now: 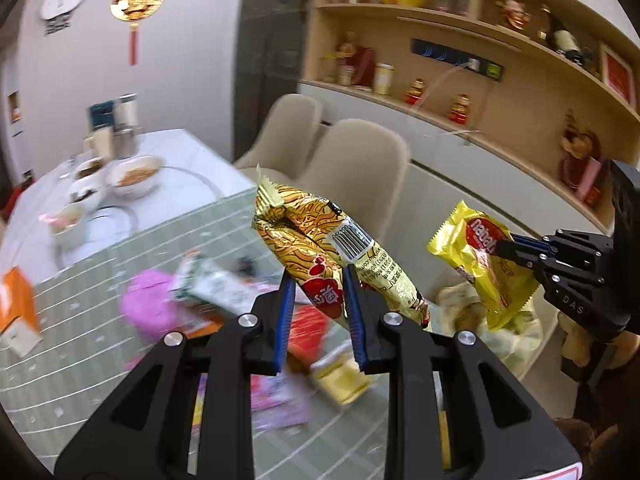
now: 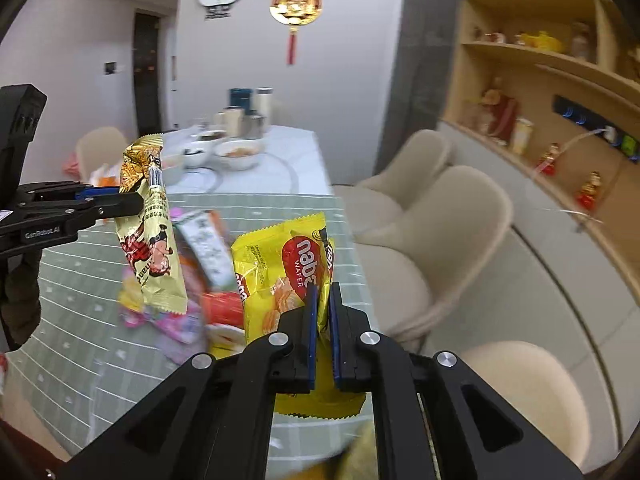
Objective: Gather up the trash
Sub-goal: 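Carry both wrappers to the yellow trash bag and open the left tool over it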
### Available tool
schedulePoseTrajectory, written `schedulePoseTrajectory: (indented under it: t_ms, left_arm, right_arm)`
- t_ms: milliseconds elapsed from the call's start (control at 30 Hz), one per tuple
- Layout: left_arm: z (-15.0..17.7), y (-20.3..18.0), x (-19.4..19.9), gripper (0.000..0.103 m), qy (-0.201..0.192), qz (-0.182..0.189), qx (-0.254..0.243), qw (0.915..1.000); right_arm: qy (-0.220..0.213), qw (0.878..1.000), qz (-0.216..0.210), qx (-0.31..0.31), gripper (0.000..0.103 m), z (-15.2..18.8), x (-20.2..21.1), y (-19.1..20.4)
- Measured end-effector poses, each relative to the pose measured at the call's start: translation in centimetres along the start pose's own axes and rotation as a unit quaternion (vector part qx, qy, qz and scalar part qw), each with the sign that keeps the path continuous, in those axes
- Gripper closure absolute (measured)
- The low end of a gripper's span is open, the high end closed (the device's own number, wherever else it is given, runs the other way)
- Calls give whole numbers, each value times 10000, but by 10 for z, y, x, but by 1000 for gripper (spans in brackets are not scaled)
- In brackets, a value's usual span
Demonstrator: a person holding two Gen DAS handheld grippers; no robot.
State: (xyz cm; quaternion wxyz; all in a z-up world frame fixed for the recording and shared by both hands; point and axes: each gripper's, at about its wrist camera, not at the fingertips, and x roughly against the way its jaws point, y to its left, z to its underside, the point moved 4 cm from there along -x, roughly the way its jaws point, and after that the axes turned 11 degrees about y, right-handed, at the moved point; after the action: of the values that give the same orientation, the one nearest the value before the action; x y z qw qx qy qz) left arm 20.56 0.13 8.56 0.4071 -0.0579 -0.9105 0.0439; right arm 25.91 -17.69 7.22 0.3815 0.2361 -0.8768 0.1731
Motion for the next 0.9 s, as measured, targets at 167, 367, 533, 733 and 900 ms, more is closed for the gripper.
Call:
schedulePoseTrajectory:
  t_ms: [167,367,533,733,900]
  left_arm:
    - [-11,-62,-45,80,219,381,-303,9986]
    - [-10,-127,-89,80,518,805,-545,9939]
    - [-6,-182,-115,80,728,1030,-858,9883]
    - [-2,-230,-143,80,884,1210,-1145,9821]
    - [6,-259,-171,80,945,965,-1505,9793]
  right_arm:
    - [102,9987,356,-338,96,24,2,-55]
    - [203,9953,653,-692,96,60,4,-111]
    - [236,9914,797,-1015,96,86,4,-152]
    - [202,9869,1047,-1213,96,99,4,-185]
    - [141,9852,1143,-1270,96,104,3,-203]
